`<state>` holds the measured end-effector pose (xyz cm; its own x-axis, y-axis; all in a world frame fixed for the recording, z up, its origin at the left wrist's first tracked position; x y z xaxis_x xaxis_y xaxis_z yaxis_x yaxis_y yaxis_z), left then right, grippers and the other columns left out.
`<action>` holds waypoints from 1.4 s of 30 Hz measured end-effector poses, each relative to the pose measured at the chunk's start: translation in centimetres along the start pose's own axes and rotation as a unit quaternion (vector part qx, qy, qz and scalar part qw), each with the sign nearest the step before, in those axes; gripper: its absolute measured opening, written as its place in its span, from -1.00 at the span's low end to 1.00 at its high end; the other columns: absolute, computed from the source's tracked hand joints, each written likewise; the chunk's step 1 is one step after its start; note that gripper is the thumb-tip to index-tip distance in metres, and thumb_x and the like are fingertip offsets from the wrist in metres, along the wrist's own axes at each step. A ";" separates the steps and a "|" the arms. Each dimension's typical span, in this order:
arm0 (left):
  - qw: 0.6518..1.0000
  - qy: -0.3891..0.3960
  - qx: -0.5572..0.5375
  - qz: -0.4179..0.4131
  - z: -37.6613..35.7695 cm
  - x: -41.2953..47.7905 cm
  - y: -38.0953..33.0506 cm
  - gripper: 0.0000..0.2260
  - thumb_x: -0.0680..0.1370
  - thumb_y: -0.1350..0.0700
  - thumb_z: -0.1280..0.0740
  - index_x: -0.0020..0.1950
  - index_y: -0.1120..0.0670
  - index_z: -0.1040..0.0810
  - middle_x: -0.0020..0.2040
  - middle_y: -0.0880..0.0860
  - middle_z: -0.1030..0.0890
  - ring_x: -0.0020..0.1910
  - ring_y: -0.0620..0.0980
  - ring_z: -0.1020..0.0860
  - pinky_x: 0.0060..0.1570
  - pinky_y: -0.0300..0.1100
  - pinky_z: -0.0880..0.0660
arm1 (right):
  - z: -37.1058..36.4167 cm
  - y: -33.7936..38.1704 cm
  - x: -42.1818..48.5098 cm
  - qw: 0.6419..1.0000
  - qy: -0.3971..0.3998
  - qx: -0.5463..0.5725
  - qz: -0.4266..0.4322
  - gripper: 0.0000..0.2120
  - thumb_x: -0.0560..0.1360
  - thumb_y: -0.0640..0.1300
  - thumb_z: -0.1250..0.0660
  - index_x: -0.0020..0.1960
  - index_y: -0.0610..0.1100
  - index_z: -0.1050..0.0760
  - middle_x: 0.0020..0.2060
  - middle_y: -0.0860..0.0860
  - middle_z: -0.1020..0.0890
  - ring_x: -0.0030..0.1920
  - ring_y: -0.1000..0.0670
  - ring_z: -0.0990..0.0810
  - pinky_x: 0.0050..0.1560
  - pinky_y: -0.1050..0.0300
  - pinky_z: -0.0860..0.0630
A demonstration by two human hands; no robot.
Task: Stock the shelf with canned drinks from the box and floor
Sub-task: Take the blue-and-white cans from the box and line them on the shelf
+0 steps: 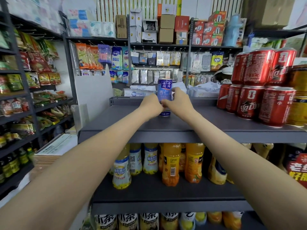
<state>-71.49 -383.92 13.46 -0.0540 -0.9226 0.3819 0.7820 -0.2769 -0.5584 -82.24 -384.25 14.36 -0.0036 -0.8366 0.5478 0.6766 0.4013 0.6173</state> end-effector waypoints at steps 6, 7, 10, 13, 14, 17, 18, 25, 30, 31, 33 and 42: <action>0.984 -0.125 -0.026 -0.123 4.5 -11.6 1.2 -0.63 0.53 0.22 -0.28 0.35 0.13 -0.40 0.26 0.08 -0.52 0.24 -0.01 -0.49 0.21 -0.18 -0.40 | 0.3 6.0 -9.6 0.991 -0.020 0.015 0.131 -0.64 0.50 -0.19 -0.32 0.28 -0.21 -0.40 0.16 -0.10 -0.53 0.16 -0.01 -0.48 0.06 0.30 -0.31; 0.979 -0.142 -0.052 -0.136 5.0 -14.3 2.0 -0.66 0.53 0.23 -0.28 0.31 0.12 -0.43 0.20 0.03 -0.55 0.18 -0.10 -0.51 0.19 -0.22 -0.43 | -0.1 7.1 -11.9 0.987 -0.018 0.032 0.157 -0.68 0.50 -0.20 -0.32 0.24 -0.20 -0.43 0.11 -0.07 -0.55 0.10 0.03 -0.49 0.06 0.30 -0.34; 0.976 -0.156 -0.086 -0.126 6.3 -23.3 5.9 -0.74 0.53 0.27 -0.29 0.20 0.08 -0.48 -0.02 -0.21 -0.54 -0.03 -0.35 -0.53 0.01 -0.46 -0.44 | -4.0 9.7 -19.2 0.976 0.048 0.083 0.195 -0.77 0.49 -0.21 -0.32 0.14 -0.18 -0.48 -0.01 -0.02 -0.58 -0.01 0.07 -0.52 0.04 0.24 -0.43; 0.989 -0.126 -0.052 -0.058 6.6 -30.8 12.1 -0.74 0.55 0.20 -0.29 0.19 -0.05 -0.45 -0.02 -0.26 -0.52 -0.01 -0.34 -0.52 -0.03 -0.46 -0.44 | -10.4 11.9 -25.9 0.961 0.146 0.119 0.203 -0.79 0.51 -0.19 -0.33 0.13 -0.18 -0.47 -0.05 -0.01 -0.55 -0.03 0.07 -0.52 0.00 0.22 -0.44; 0.992 -0.118 -0.042 -0.033 6.9 -33.1 14.6 -0.74 0.55 0.19 -0.29 0.18 -0.07 -0.43 -0.01 -0.24 -0.53 -0.01 -0.33 -0.53 -0.01 -0.46 -0.45 | -12.6 12.7 -27.8 0.956 0.174 0.127 0.200 -0.79 0.51 -0.19 -0.33 0.13 -0.18 -0.47 -0.06 0.01 -0.54 -0.03 0.06 -0.51 -0.01 0.23 -0.43; 0.995 -0.091 -0.009 0.042 8.1 -39.2 22.9 -0.76 0.51 0.13 -0.28 0.18 0.02 -0.46 0.00 -0.10 -0.58 -0.02 -0.28 -0.55 0.02 -0.47 -0.43 | -18.9 15.4 -32.9 0.938 0.244 0.149 0.195 -0.78 0.51 -0.18 -0.33 0.14 -0.18 -0.47 -0.05 -0.01 -0.54 0.00 0.02 -0.51 0.00 0.23 -0.41; 0.995 -0.076 0.012 0.070 8.7 -41.3 26.0 -0.75 0.50 0.13 -0.28 0.19 0.06 -0.48 0.02 -0.06 -0.59 -0.02 -0.25 -0.55 0.04 -0.44 -0.43 | -21.1 16.4 -34.6 0.931 0.270 0.154 0.193 -0.78 0.51 -0.18 -0.33 0.14 -0.18 -0.47 -0.03 -0.03 -0.54 0.01 0.01 -0.51 0.02 0.20 -0.42; 0.946 -0.001 0.091 0.312 12.2 -56.8 48.3 -0.74 0.51 0.26 -0.33 0.20 0.20 -0.51 0.05 0.16 -0.62 0.01 0.08 -0.59 -0.03 -0.33 -0.34 | -39.5 21.2 -47.4 0.880 0.430 0.123 0.161 -0.70 0.52 -0.14 -0.32 0.22 -0.18 -0.44 0.08 -0.10 -0.54 0.12 -0.08 -0.50 0.16 0.08 -0.40; 0.898 0.154 0.084 0.403 9.6 -65.1 61.9 -0.71 0.57 0.17 -0.26 0.28 0.18 -0.40 0.18 0.17 -0.52 0.14 0.14 -0.51 0.06 -0.09 -0.43 | -54.0 21.0 -58.3 0.835 0.541 0.065 0.072 -0.64 0.58 -0.08 -0.23 0.35 -0.12 -0.34 0.24 -0.03 -0.45 0.27 -0.01 -0.42 0.22 0.16 -0.37; 0.887 0.184 0.087 0.415 8.7 -66.3 64.4 -0.69 0.57 0.15 -0.25 0.30 0.18 -0.37 0.21 0.18 -0.49 0.16 0.15 -0.48 0.08 -0.05 -0.44 | -56.7 20.5 -60.5 0.828 0.556 0.049 0.060 -0.62 0.58 -0.08 -0.23 0.37 -0.12 -0.31 0.26 -0.02 -0.44 0.29 -0.01 -0.40 0.21 0.15 -0.38; 0.864 0.239 0.096 0.434 6.8 -68.6 68.9 -0.64 0.58 0.12 -0.24 0.35 0.17 -0.29 0.25 0.18 -0.42 0.20 0.17 -0.43 0.10 0.06 -0.45 | -61.6 18.7 -64.6 0.811 0.584 0.009 0.037 -0.57 0.58 -0.07 -0.24 0.41 -0.13 -0.27 0.29 -0.05 -0.41 0.32 -0.03 -0.37 0.21 0.13 -0.42; 0.803 0.399 0.216 0.387 -3.8 -71.5 81.6 -0.21 0.55 0.01 -0.31 0.54 0.04 0.20 0.55 0.16 0.13 0.51 0.18 0.03 0.45 0.05 -0.02 | -77.1 9.2 -73.2 0.770 0.617 -0.161 -0.039 -0.16 0.56 0.01 -0.27 0.54 -0.15 0.26 0.54 -0.07 0.12 0.53 -0.11 0.06 0.45 -0.02 -0.09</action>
<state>-6.15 -341.52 -62.19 0.3062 -0.6992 -0.6460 0.9060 0.4224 -0.0278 -18.96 -348.02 -63.57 0.5145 -0.6505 -0.5588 0.8575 0.3855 0.3407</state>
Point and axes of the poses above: each hand's wrist, its own x-axis towards the middle knuckle, its own z-axis out of the back of the hand, y = z × x, the point moved 7 cm from there along x, towards the middle knuckle
